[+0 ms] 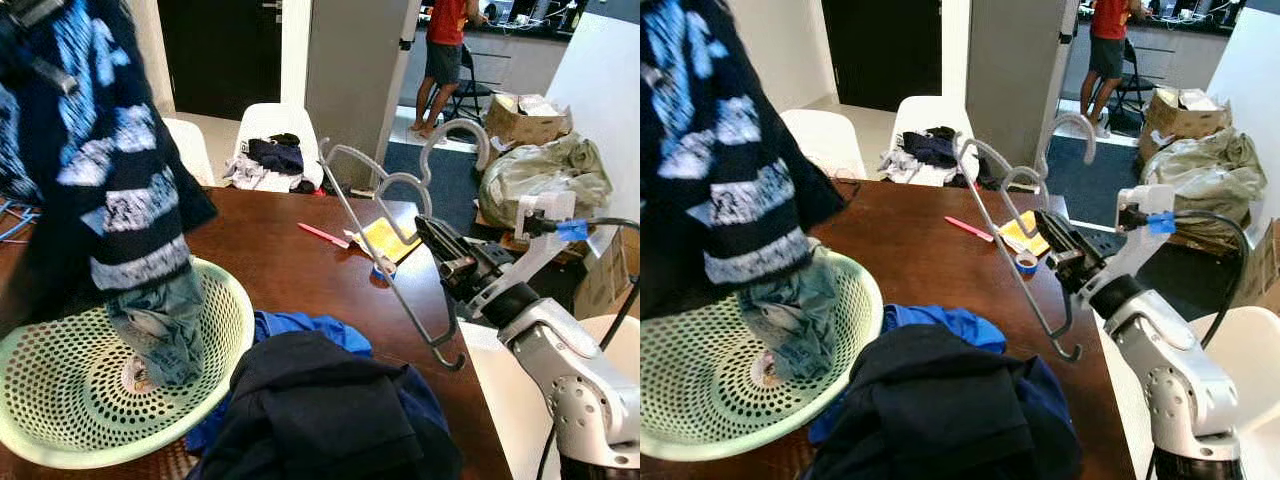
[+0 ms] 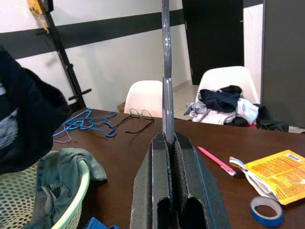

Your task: Hang hanger

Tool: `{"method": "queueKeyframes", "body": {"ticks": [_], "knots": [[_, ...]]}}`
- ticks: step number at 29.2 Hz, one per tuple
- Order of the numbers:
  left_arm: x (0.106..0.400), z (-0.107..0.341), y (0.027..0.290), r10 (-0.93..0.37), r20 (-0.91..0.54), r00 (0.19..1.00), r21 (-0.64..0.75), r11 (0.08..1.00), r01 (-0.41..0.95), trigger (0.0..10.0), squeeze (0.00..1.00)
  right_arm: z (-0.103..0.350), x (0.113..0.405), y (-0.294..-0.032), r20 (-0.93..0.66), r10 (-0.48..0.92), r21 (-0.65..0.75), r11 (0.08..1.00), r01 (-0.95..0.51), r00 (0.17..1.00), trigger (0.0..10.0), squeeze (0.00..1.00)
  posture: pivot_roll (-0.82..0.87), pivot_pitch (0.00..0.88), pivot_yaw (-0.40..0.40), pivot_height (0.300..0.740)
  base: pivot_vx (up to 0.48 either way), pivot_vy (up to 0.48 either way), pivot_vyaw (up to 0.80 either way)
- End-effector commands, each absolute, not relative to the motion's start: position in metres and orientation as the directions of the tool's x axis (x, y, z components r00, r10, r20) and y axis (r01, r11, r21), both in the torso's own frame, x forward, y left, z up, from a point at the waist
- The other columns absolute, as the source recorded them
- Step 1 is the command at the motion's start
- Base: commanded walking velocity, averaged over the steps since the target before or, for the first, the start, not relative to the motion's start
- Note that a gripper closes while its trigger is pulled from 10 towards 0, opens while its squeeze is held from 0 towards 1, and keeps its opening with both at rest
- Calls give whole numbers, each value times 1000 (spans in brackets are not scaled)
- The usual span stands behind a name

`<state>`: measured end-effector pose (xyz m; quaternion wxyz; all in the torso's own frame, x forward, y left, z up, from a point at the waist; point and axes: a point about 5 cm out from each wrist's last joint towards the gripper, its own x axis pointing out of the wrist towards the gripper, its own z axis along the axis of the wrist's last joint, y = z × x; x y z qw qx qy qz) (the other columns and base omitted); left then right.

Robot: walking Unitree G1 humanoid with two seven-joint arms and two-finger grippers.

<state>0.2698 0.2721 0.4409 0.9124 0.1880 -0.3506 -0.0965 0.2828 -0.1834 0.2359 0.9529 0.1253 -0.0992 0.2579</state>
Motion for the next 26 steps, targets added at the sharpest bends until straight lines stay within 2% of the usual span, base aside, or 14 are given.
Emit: {"method": "queueKeyframes", "body": {"ticks": [1, 6, 14, 15, 18, 19, 20, 22, 23, 24, 25, 26], "knots": [[260, 460, 274, -274, 677, 683, 395, 918, -23, 0, 0, 237, 286, -183, 260, 468, 179, 836, -518, 845, 10000, 0, 36, 0, -75, 740, 0, 0, 0], [258, 478, 271, -264, 715, 647, 390, 919, -56, 0, 0, 237, 288, -182, 267, 472, 182, 831, -525, 840, 10000, 0, 47, 0, -76, 740, 0, 0, 0], [276, 493, 257, -265, 731, 629, 380, 924, -53, 0, 0, 237, 290, -179, 278, 472, 187, 828, -529, 837, 10000, 0, 52, 0, -69, 740, 0, 0, 0], [281, 496, 244, -302, 734, 608, 380, 925, 1, 0, 0, 237, 291, -178, 280, 471, 188, 828, -528, 837, 10000, 0, 56, 0, -68, 740, 0, 0, 0], [284, 498, 231, -342, 735, 586, 390, 920, 47, 0, 0, 237, 291, -178, 281, 470, 188, 828, -528, 837, 10000, 0, 54, 0, -65, 740, 0, 0, 0], [289, 485, 215, -412, 706, 576, 402, 903, 154, 0, 0, 237, 290, -179, 283, 469, 189, 828, -528, 837, 10000, 0, 41, 0, -59, 740, 0, 0, 0], [289, 485, 215, -412, 706, 576, 402, 903, 154, 0, 0, 237, 290, -179, 283, 469, 189, 828, -528, 837, 10000, 0, 41, 0, -59, 740, 0, 0, 0], [298, 438, 189, -558, 574, 599, 407, 830, 383, 0, 0, 236, 287, -180, 279, 467, 188, 830, -525, 839, 10000, 0, 36, 0, -59, 740, 0, 0, 0], [298, 438, 189, -558, 574, 599, 407, 830, 383, 0, 0, 236, 287, -180, 279, 467, 188, 830, -525, 839, 10000, 0, 36, 0, -59, 740, 0, 0, 0], [298, 405, 178, -637, 466, 614, 425, 770, 476, 0, 0, 235, 286, -181, 274, 467, 190, 831, -523, 841, 10000, 0, 30, 0, -60, 740, 0, 0, 0], [298, 405, 178, -637, 466, 614, 425, 770, 476, 0, 0, 235, 286, -181, 274, 467, 190, 831, -523, 841, 10000, 0, 30, 0, -60, 740, 0, 0, 0], [292, 361, 169, -725, 300, 620, 475, 677, 562, 0, 0, 234, 284, -182, 267, 468, 188, 832, -522, 842, 10000, 0, 26, 0, -61, 740, 0, 0, 0]]}}
